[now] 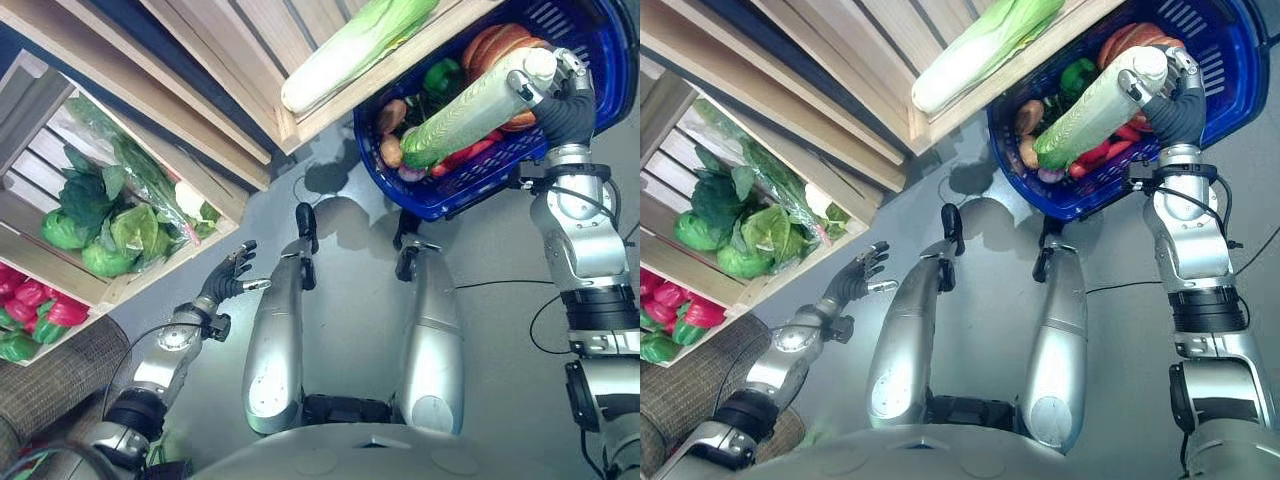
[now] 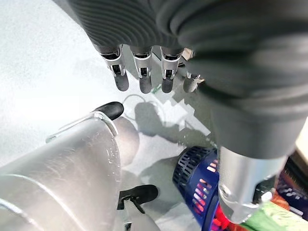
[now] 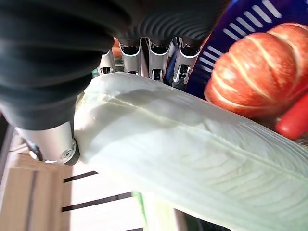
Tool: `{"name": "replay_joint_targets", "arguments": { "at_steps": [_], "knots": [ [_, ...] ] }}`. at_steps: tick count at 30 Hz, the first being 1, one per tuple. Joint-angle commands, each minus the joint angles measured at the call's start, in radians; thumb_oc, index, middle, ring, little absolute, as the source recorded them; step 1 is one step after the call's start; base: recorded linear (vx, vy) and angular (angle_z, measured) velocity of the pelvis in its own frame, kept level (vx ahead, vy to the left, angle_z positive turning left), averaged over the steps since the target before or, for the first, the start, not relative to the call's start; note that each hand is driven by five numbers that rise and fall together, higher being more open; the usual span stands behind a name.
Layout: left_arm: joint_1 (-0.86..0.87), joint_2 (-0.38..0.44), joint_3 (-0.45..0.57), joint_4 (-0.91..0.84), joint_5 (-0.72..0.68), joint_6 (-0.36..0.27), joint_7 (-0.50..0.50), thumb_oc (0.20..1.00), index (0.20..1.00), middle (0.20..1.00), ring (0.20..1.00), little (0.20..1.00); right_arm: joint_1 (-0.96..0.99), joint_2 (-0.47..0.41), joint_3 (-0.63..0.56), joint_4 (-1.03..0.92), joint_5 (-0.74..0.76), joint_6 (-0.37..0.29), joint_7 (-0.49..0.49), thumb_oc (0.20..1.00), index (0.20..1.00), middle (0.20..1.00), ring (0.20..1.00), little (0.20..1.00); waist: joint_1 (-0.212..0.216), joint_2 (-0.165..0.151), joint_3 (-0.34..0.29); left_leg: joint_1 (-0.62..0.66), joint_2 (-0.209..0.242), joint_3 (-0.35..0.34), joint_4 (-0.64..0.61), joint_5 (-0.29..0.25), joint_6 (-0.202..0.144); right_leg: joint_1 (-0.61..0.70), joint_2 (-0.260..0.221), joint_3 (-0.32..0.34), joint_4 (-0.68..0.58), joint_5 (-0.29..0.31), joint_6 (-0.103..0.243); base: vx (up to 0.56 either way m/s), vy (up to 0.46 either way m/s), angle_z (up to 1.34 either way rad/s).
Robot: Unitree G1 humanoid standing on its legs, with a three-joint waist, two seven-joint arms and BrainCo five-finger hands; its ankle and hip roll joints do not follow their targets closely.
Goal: Pick up fruits and vegetables into the basket
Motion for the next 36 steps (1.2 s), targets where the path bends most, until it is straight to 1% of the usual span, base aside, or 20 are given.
{"name": "replay_joint_targets", "arguments": {
  "at_steps": [1,3,8,10,11,14,15,16,17,18,19,20,22,23,24,27,30,31,33,36],
  "knots": [
    [0.082,-0.007,0.018,-0.06,-0.046,-0.048,0.017,1.0,1.0,1.0,1.0,1.0,-0.019,-0.028,-0.034,0.024,0.155,-0.057,0.02,0.2,0.2,0.2,0.2,0.2,-0.012,0.102,-0.051,-0.066,-0.036,0.024,0.032,-0.063,0.066,-0.015,0.021,-0.058,0.092,-0.128,0.029,0.02,-0.035,0.16],
    [0.077,-0.002,0.018,-0.073,-0.051,-0.059,0.022,1.0,1.0,1.0,1.0,1.0,-0.036,-0.022,-0.032,0.11,0.219,-0.049,0.045,0.2,0.2,0.2,0.2,0.2,-0.001,0.111,-0.051,-0.083,-0.038,0.02,0.041,-0.064,0.068,-0.035,0.016,-0.056,0.105,-0.131,0.028,0.02,-0.035,0.08],
    [0.059,0.02,0.012,-0.132,-0.045,-0.093,0.049,1.0,1.0,1.0,1.0,1.0,-0.095,-0.025,-0.01,0.316,0.283,-0.027,0.066,0.2,0.2,0.2,0.2,0.2,0.024,0.135,-0.051,-0.109,-0.049,0.01,0.05,-0.063,0.077,-0.067,0.01,-0.055,0.128,-0.134,0.023,0.01,-0.036,0.08],
    [0.048,0.031,0.012,-0.169,-0.034,-0.114,0.066,1.0,1.0,1.0,1.0,1.0,-0.126,-0.033,0.005,0.405,0.28,-0.015,0.052,0.2,0.2,0.2,0.2,0.2,0.036,0.145,-0.051,-0.119,-0.053,0.004,0.055,-0.063,0.081,-0.077,0.008,-0.054,0.137,-0.136,0.021,0.01,-0.064,0.13],
    [0.04,0.041,0.017,-0.197,-0.021,-0.137,0.078,1.0,1.0,1.0,1.0,1.0,-0.148,-0.043,0.014,0.455,0.286,0.01,0.033,0.2,0.2,0.2,0.2,0.2,0.044,0.15,-0.051,-0.127,-0.057,-0.002,0.06,-0.063,0.085,-0.086,0.006,-0.055,0.147,-0.137,0.019,0.01,-0.082,0.11],
    [0.021,0.061,0.021,-0.245,0.017,-0.168,0.111,1.0,1.0,1.0,1.0,1.0,-0.179,-0.056,0.034,0.552,0.266,0.038,0.004,0.2,0.2,0.2,0.2,0.2,0.056,0.154,-0.051,-0.136,-0.064,-0.013,0.066,-0.065,0.091,-0.093,0.007,-0.056,0.154,-0.138,0.017,0.01,-0.07,0.11],
    [0.013,0.067,0.022,-0.256,0.031,-0.186,0.125,1.0,1.0,1.0,1.0,1.0,-0.191,-0.061,0.042,0.58,0.258,0.055,-0.012,0.2,0.2,0.2,0.2,0.2,0.059,0.155,-0.051,-0.139,-0.065,-0.016,0.07,-0.065,0.092,-0.096,0.007,-0.056,0.158,-0.138,0.017,0.01,-0.072,0.09],
    [-0.006,0.08,0.028,-0.294,0.065,-0.214,0.162,1.0,1.0,1.0,1.0,1.0,-0.213,-0.071,0.063,0.63,0.241,0.083,-0.04,0.2,0.2,0.2,0.2,0.2,0.065,0.156,-0.051,-0.147,-0.067,-0.021,0.079,-0.068,0.096,-0.102,0.006,-0.056,0.163,-0.137,0.016,0.01,-0.093,0.06],
    [-0.022,0.087,0.035,-0.32,0.083,-0.224,0.184,1.0,1.0,1.0,1.0,1.0,-0.229,-0.078,0.075,0.658,0.224,0.108,-0.054,0.2,0.2,0.2,0.2,0.2,0.069,0.156,-0.051,-0.152,-0.069,-0.025,0.082,-0.069,0.098,-0.106,0.006,-0.057,0.165,-0.137,0.016,0.01,-0.1,0.03],
    [-0.037,0.095,0.04,-0.338,0.103,-0.242,0.21,1.0,1.0,1.0,1.0,1.0,-0.242,-0.084,0.088,0.685,0.219,0.135,-0.064,0.272,0.272,0.272,0.272,0.272,0.071,0.155,-0.051,-0.157,-0.069,-0.028,0.084,-0.069,0.099,-0.109,0.007,-0.057,0.168,-0.137,0.016,0.0,-0.063,0.02],
    [-0.043,0.097,0.041,-0.343,0.107,-0.245,0.217,1.0,1.0,1.0,1.0,1.0,-0.248,-0.085,0.093,0.696,0.22,0.14,-0.067,0.526,0.526,0.526,0.526,0.526,0.072,0.155,-0.051,-0.159,-0.069,-0.028,0.085,-0.069,0.099,-0.111,0.007,-0.057,0.17,-0.137,0.016,0.0,-0.058,0.06],
    [-0.058,0.104,0.046,-0.36,0.128,-0.266,0.241,1.0,1.0,1.0,1.0,1.0,-0.26,-0.088,0.106,0.721,0.215,0.16,-0.092,1.0,1.0,1.0,1.0,1.0,0.075,0.155,-0.051,-0.163,-0.069,-0.031,0.089,-0.069,0.1,-0.115,0.008,-0.057,0.174,-0.137,0.015,0.0,-0.055,0.08],
    [-0.082,0.113,0.056,-0.386,0.141,-0.291,0.273,1.0,1.0,1.0,1.0,1.0,-0.274,-0.096,0.122,0.757,0.195,0.178,-0.127,1.0,1.0,1.0,1.0,1.0,0.077,0.153,-0.051,-0.167,-0.07,-0.035,0.094,-0.072,0.103,-0.118,0.009,-0.056,0.178,-0.137,0.014,0.0,-0.076,0.09],
    [-0.111,0.122,0.062,-0.41,0.173,-0.332,0.307,1.0,1.0,1.0,1.0,1.0,-0.289,-0.094,0.136,0.795,0.182,0.193,-0.162,1.0,1.0,1.0,1.0,1.0,0.079,0.148,-0.051,-0.169,-0.072,-0.042,0.099,-0.075,0.106,-0.118,0.012,-0.056,0.18,-0.136,0.014,0.0,-0.075,0.06],
    [-0.119,0.124,0.062,-0.416,0.183,-0.338,0.316,1.0,1.0,1.0,1.0,1.0,-0.291,-0.093,0.139,0.802,0.178,0.194,-0.169,1.0,1.0,1.0,1.0,1.0,0.078,0.147,-0.051,-0.17,-0.072,-0.043,0.1,-0.076,0.106,-0.117,0.013,-0.057,0.18,-0.136,0.014,0.0,-0.102,0.04],
    [-0.171,0.129,0.062,-0.454,0.227,-0.381,0.361,1.0,1.0,1.0,1.0,1.0,-0.3,-0.084,0.151,0.838,0.126,0.195,-0.271,1.0,1.0,1.0,1.0,1.0,0.075,0.136,-0.051,-0.17,-0.071,-0.048,0.105,-0.081,0.11,-0.112,0.019,-0.058,0.176,-0.131,0.015,-0.01,-0.076,0.0],
    [-0.202,0.119,0.05,-0.473,0.284,-0.423,0.389,1.0,1.0,1.0,1.0,1.0,-0.291,-0.071,0.164,0.817,0.075,0.198,-0.367,1.0,1.0,1.0,1.0,1.0,0.063,0.124,-0.051,-0.168,-0.068,-0.047,0.107,-0.085,0.109,-0.105,0.03,-0.057,0.162,-0.122,0.018,-0.01,-0.046,0.0],
    [-0.21,0.114,0.046,-0.482,0.3,-0.425,0.398,1.0,1.0,1.0,1.0,1.0,-0.281,-0.065,0.166,0.798,0.055,0.205,-0.393,1.0,1.0,1.0,1.0,1.0,0.056,0.12,-0.051,-0.164,-0.065,-0.045,0.103,-0.084,0.108,-0.101,0.035,-0.055,0.157,-0.12,0.018,0.0,0.0,0.0],
    [-0.227,0.098,0.035,-0.495,0.332,-0.44,0.414,1.0,1.0,1.0,1.0,1.0,-0.253,-0.05,0.164,0.76,0.019,0.198,-0.446,1.0,1.0,1.0,1.0,1.0,0.041,0.11,-0.051,-0.151,-0.061,-0.039,0.092,-0.082,0.105,-0.086,0.046,-0.051,0.137,-0.113,0.021,-0.01,0.004,-0.04],
    [-0.243,0.081,0.025,-0.514,0.374,-0.444,0.441,1.0,1.0,1.0,1.0,1.0,-0.203,-0.033,0.154,0.691,-0.02,0.194,-0.504,1.0,1.0,1.0,1.0,1.0,0.018,0.099,-0.051,-0.128,-0.056,-0.03,0.074,-0.08,0.102,-0.064,0.057,-0.046,0.112,-0.106,0.026,-0.01,0.019,-0.07]
  ]
}}
